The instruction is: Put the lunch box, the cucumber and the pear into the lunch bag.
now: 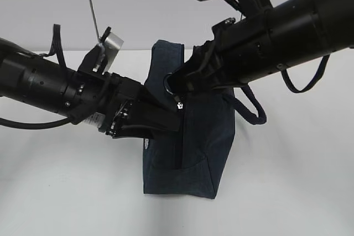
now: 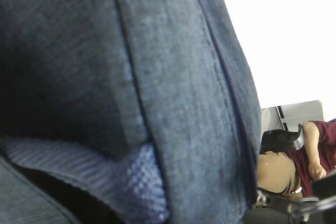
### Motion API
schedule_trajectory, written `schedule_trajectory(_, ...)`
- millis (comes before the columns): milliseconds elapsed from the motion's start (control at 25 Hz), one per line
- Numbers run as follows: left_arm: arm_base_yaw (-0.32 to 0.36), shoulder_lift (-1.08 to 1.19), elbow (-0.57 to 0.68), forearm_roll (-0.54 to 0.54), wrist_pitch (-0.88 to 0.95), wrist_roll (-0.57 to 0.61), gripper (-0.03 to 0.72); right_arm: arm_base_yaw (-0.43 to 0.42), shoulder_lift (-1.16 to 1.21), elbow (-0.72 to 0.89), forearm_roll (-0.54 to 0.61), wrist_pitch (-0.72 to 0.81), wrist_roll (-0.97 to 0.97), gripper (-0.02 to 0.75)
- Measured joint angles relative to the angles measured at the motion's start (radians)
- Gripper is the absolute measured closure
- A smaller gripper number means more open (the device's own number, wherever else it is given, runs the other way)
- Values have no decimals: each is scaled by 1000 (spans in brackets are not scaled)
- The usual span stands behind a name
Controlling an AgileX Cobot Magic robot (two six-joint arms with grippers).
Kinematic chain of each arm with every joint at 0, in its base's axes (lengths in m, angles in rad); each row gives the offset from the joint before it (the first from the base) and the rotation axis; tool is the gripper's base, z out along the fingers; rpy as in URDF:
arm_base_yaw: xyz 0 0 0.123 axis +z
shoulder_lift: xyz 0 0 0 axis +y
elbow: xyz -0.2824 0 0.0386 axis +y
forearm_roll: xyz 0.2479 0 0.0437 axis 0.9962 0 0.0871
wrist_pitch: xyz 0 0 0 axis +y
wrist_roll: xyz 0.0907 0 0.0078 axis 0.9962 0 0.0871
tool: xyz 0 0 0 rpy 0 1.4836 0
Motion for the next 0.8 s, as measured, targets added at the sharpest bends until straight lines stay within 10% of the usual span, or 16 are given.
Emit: schedule_trajectory(800, 1, 0, 0, 20, -48, 0, 697, -195, 135, -93, 185, 265, -39, 732)
